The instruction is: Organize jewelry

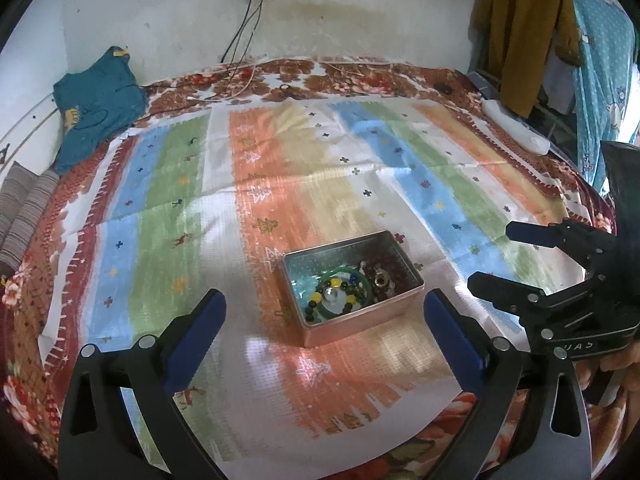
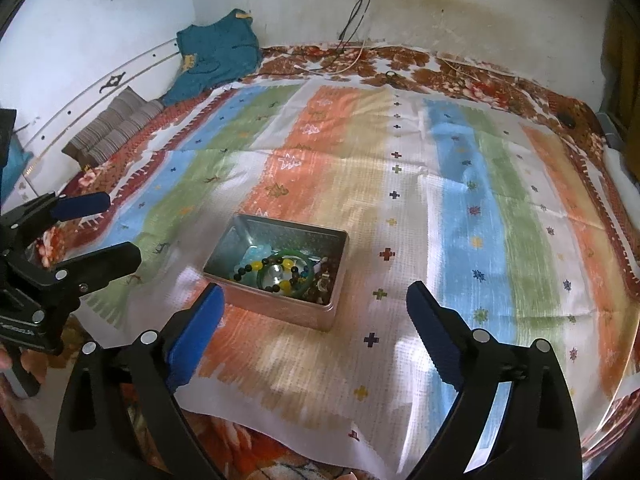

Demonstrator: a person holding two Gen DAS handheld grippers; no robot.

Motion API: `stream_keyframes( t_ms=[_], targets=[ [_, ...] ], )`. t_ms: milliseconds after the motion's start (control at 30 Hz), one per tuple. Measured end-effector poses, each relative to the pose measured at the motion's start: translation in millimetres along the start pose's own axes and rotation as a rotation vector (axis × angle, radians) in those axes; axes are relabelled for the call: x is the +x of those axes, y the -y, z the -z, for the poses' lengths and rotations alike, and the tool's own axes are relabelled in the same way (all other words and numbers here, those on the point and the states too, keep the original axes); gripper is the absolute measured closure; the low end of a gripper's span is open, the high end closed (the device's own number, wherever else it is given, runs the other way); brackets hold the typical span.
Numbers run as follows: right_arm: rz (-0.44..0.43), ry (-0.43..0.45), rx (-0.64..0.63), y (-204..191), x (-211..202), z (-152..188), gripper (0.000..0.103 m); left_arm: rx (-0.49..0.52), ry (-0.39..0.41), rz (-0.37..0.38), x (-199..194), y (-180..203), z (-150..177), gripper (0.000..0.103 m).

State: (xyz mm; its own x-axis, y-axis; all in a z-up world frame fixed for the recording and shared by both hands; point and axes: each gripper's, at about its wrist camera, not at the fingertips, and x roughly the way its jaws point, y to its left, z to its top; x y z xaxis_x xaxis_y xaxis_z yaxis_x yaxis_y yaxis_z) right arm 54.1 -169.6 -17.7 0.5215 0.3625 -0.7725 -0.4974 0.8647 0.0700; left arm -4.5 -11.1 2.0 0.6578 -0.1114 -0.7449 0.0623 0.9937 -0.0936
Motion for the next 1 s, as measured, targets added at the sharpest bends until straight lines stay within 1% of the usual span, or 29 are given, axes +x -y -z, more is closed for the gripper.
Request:
stream_keyframes(
  t_ms=[600, 1000],
  targets=[
    [-0.012, 0.035, -0.017, -4, -10, 5, 0.008, 0.008, -0.007, 0.006, -4, 2, 8, 0.006],
    [-0.001, 0.061, -0.029, -7, -14, 7, 0.008, 0.005, -0.003, 0.001, -4, 3, 7, 0.006]
  ],
)
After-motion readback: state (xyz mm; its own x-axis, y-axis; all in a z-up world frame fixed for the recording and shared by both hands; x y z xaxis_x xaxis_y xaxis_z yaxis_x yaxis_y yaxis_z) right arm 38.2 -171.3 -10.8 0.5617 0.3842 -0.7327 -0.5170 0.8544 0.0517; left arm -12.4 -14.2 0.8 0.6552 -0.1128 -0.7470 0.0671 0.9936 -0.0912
